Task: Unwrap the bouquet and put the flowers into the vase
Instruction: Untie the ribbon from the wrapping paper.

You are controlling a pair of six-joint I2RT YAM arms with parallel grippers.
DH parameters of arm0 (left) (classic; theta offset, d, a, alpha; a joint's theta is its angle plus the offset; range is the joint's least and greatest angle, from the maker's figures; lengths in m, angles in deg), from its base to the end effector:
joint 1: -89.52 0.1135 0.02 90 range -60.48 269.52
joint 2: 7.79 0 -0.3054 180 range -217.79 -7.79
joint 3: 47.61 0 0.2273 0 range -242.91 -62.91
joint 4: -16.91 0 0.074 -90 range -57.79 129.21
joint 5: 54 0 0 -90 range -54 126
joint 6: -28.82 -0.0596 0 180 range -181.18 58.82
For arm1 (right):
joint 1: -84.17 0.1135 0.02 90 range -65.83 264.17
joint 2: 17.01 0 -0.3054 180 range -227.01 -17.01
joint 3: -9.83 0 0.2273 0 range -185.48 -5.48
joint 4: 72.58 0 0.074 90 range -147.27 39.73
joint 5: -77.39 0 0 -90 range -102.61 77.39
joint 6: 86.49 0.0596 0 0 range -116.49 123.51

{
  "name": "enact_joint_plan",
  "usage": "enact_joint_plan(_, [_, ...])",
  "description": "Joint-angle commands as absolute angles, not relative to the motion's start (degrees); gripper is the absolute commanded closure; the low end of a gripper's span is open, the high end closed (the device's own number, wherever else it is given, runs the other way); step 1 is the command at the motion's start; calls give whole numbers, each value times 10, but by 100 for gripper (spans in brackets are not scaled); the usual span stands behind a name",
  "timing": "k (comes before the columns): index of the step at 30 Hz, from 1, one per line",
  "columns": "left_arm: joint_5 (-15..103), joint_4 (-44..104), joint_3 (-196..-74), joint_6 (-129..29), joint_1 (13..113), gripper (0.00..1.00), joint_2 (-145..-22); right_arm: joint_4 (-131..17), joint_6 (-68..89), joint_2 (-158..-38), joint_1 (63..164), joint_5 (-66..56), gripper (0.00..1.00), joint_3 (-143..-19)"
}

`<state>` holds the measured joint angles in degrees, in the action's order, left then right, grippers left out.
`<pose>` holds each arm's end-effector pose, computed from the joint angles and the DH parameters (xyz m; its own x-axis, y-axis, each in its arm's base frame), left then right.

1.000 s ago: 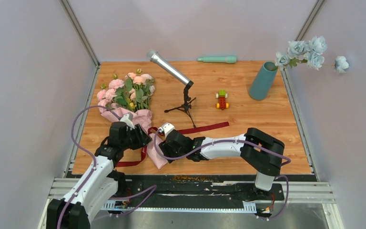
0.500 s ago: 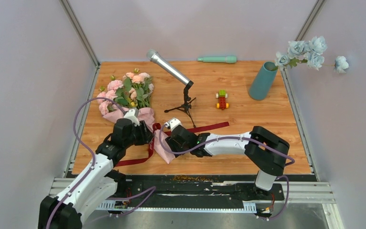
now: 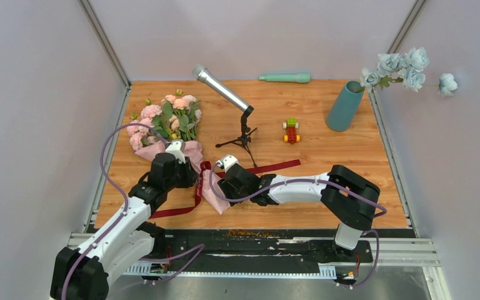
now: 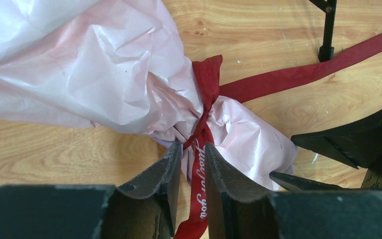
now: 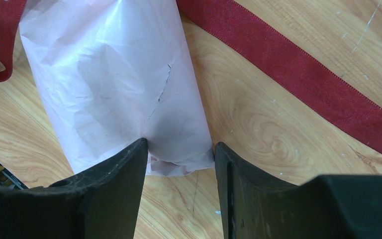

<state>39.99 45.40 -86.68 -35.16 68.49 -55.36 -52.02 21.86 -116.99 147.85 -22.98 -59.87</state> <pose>0.1342 -0.0560 0.2250 -0.6845 -0.2057 -0.6994 0.1220 0.9135 -0.3880 0.1661 0.3116 0.1968 -0.5880 -0.4903 -0.6433 -0.6808 0.7295 0.0663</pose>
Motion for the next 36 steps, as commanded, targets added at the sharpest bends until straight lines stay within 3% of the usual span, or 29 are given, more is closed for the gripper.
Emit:
enact_joint_plan(1, [415, 408, -883, -369, 683, 69, -561, -536, 217, -1157, 1474, -228, 48, -597])
enact_joint_plan(28, [441, 357, -902, -391, 683, 73, -658, -539, 224, -1168, 1463, -203, 50, -597])
enact_joint_plan(36, [435, 351, -894, -380, 682, 98, -656, -533, 228, -1175, 1463, -219, 52, -598])
